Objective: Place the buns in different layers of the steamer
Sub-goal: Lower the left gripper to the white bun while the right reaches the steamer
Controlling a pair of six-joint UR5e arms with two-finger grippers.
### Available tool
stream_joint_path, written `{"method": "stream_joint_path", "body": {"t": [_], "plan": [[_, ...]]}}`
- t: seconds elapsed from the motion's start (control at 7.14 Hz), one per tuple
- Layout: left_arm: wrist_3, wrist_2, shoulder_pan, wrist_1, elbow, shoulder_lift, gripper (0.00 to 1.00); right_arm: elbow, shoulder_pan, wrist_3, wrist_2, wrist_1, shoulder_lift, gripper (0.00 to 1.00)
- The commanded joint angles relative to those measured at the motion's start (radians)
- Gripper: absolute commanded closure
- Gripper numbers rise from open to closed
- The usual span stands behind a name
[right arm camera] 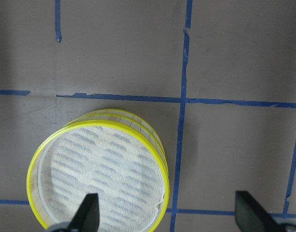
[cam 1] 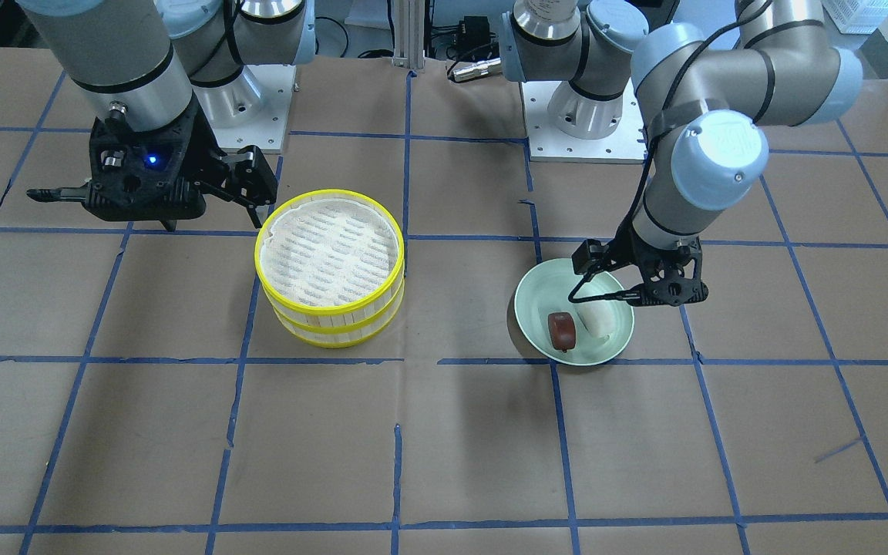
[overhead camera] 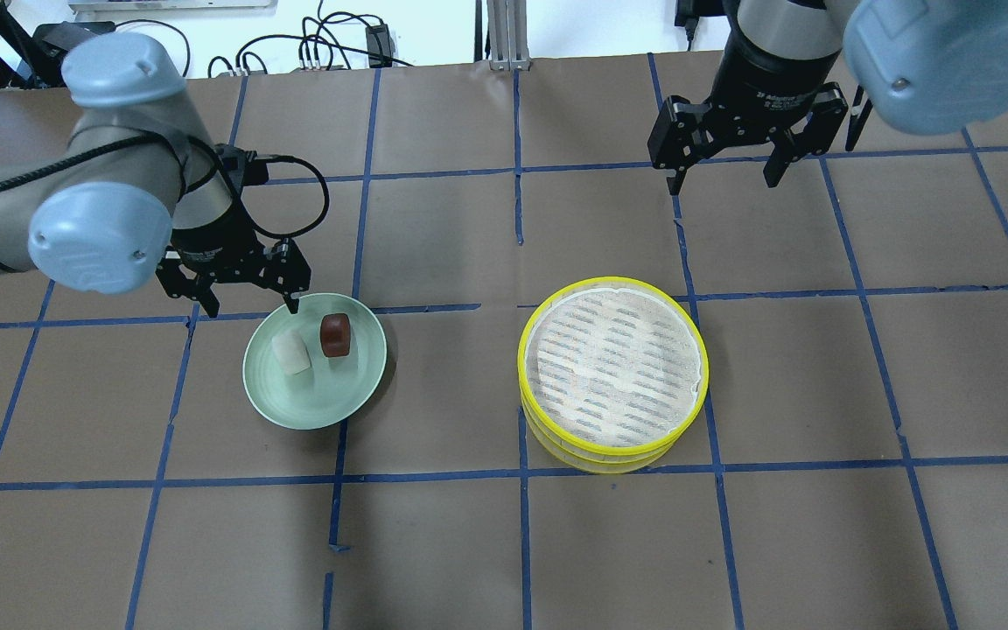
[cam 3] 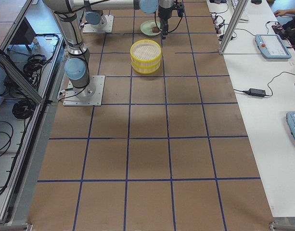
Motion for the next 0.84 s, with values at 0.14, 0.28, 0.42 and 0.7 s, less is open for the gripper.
{"method": "stream_joint_path", "body": {"t": [0.14, 0.28, 0.42, 0.7], "plan": [[0.0, 0.049, 0.019, 0.189, -0.033, -0.158, 0.0, 0.246, 0.002, -0.007, 0.01, -0.178, -0.005, 0.02], [-0.001, 0.047, 0.019, 0.202, -0.029, -0.174, 0.0, 0.357, -0.002, -0.017, 0.007, -0.29, -0.005, 0.04], [-0.024, 0.041, 0.018, 0.204, -0.029, -0.175, 0.0, 0.483, -0.016, -0.056, 0.004, -0.459, -0.004, 0.04], [-0.052, 0.04, 0.018, 0.207, -0.039, -0.178, 0.01, 0.523, -0.035, -0.066, 0.001, -0.515, -0.004, 0.28]]}}
